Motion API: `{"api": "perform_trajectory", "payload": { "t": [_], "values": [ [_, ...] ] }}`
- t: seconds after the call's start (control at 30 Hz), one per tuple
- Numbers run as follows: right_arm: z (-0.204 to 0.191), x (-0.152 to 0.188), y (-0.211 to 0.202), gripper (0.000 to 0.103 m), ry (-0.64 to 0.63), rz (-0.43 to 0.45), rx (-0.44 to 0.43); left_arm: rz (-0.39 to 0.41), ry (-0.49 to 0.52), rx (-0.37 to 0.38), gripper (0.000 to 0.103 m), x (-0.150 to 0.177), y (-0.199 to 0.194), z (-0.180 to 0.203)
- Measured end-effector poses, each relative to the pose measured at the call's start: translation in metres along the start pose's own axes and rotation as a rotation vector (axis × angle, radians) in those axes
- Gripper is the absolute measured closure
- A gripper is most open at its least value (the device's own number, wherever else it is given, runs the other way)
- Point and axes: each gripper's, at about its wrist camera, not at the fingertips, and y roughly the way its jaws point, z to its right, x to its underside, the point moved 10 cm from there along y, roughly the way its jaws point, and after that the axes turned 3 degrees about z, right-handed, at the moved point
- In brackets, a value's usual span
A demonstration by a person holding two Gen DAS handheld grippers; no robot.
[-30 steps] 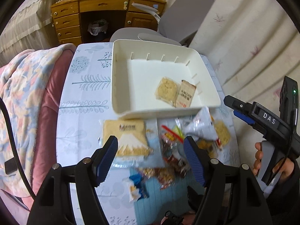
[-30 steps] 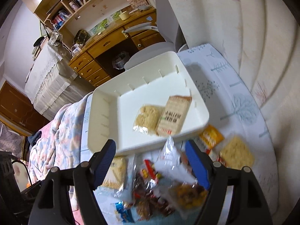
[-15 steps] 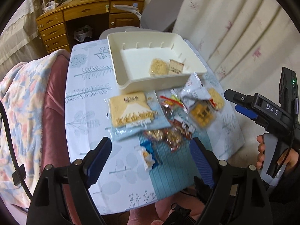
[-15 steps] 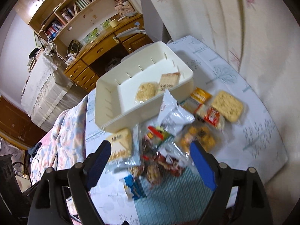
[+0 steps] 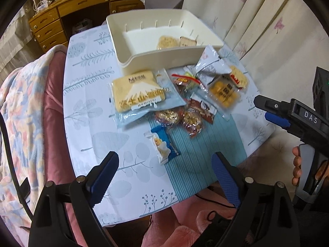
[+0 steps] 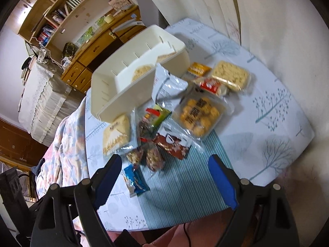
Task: Organize snacks
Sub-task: 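Grasp the blue wrapped bar with the left tool while the right tool grasps the clear yellow-cake box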
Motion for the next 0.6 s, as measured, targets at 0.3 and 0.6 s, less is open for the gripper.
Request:
{"api": "perform_trajectory", "payload": {
  "t": [0.3,0.6],
  "values": [
    [0.018,0.004,0.030,0.016,0.077,-0.097,-0.038,-0.157,-0.013,-0.049,0.012,0.005,0.049,-0.001],
    [0.043,-0.015,0.058,0.016,0.150,-0.155,-0.028,-0.307,-0.092,-0.046,0.012,0.005,0.102,-0.002]
  ]
}}
